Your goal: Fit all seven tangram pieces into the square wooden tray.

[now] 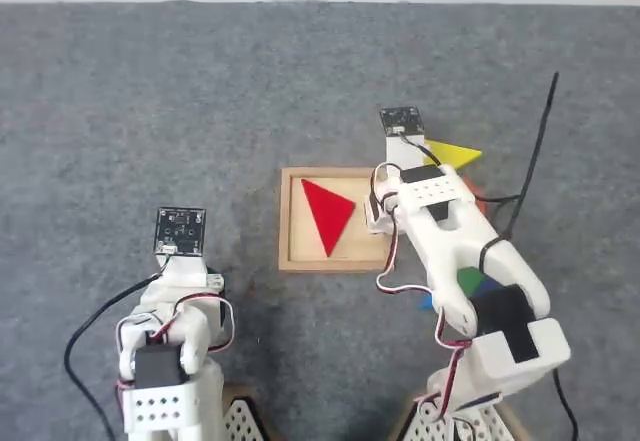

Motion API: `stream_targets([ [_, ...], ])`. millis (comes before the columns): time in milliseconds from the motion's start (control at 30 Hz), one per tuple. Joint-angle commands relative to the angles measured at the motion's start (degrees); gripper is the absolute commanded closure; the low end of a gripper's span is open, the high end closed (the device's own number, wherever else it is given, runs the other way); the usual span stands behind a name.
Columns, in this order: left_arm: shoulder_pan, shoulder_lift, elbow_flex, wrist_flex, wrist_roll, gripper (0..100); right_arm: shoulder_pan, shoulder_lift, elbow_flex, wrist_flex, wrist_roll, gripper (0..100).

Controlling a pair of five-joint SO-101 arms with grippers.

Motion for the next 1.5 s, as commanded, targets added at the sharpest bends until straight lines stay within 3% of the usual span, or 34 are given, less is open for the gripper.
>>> stream_targets([
  [0,-0.3,-1.1,-0.7,0.3,1.0,98,0.7,-2.4,-1.7,1.4,-0.6,81.7],
  [233,-0.3,-1.1,-0.7,0.3,1.0,98,0.4,-17.5,-2.4,3.5,2.5,81.9],
  [333,-0.3,-1.1,-0.7,0.3,1.0,98,-2.9,-20.0,-2.2,3.2,4.7,88.8],
  [400,-0.3,-1.1,-0.7,0.3,1.0,98,-6.0,-18.6,-1.8,3.1,4.9,99.5],
  [533,-0.3,-1.1,-0.7,0.3,1.0,98,-9.5,-12.0,-1.8,1.9,4.7,99.5],
  [867,-0.3,-1.1,-0.7,0.3,1.0,98,-10.6,5.0,-11.3,-0.3,5.1,99.2],
  [1233,-0.3,-1.1,-0.7,0.3,1.0,98,-20.4,4.4,-12.0,-0.7,7.9,99.2],
  [1467,-0.3,-1.1,-0.7,0.3,1.0,98,-11.2,-10.7,-11.8,8.2,10.3,99.2],
])
